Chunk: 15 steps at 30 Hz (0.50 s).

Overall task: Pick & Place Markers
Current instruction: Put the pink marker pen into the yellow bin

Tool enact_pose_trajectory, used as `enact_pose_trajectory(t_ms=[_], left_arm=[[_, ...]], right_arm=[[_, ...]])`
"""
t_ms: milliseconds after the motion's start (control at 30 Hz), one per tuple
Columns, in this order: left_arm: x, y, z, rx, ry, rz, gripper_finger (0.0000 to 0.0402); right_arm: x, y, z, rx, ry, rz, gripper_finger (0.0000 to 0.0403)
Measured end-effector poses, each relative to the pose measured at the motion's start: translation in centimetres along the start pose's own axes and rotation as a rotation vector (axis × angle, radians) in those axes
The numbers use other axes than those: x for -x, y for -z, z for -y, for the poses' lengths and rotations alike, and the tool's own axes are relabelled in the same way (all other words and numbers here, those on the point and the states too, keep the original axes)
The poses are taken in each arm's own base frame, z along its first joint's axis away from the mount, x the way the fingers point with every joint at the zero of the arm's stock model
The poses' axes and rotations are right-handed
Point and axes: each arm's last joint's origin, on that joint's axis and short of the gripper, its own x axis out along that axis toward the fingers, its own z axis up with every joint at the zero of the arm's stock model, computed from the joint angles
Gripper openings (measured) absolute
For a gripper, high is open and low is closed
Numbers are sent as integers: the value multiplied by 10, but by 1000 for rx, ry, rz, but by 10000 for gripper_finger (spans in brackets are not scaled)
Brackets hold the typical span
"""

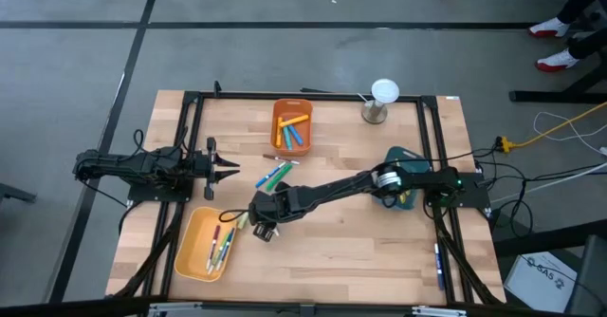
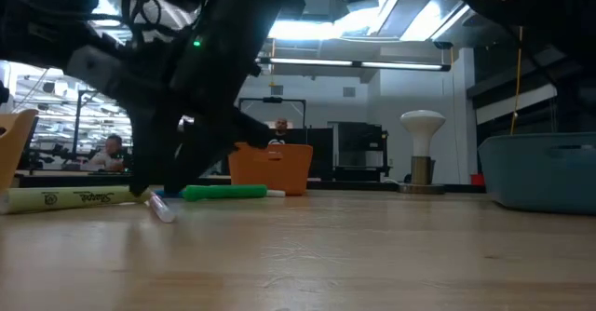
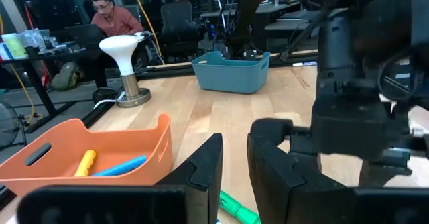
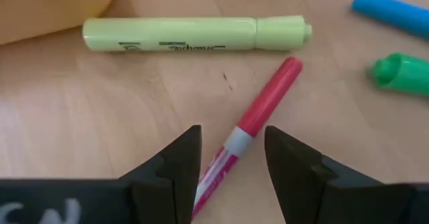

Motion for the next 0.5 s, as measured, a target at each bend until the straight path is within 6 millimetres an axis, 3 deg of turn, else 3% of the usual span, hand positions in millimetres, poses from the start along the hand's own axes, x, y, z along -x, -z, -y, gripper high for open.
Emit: enact_pose_trajectory(t_ms=[200, 500], left_arm=[[0, 0, 0, 0, 0, 0, 64], [0, 0, 0, 0, 0, 0, 67]], right_arm=[[-7, 7, 5, 8, 89, -26, 163], [-2, 20, 18, 24, 290, -116, 163]])
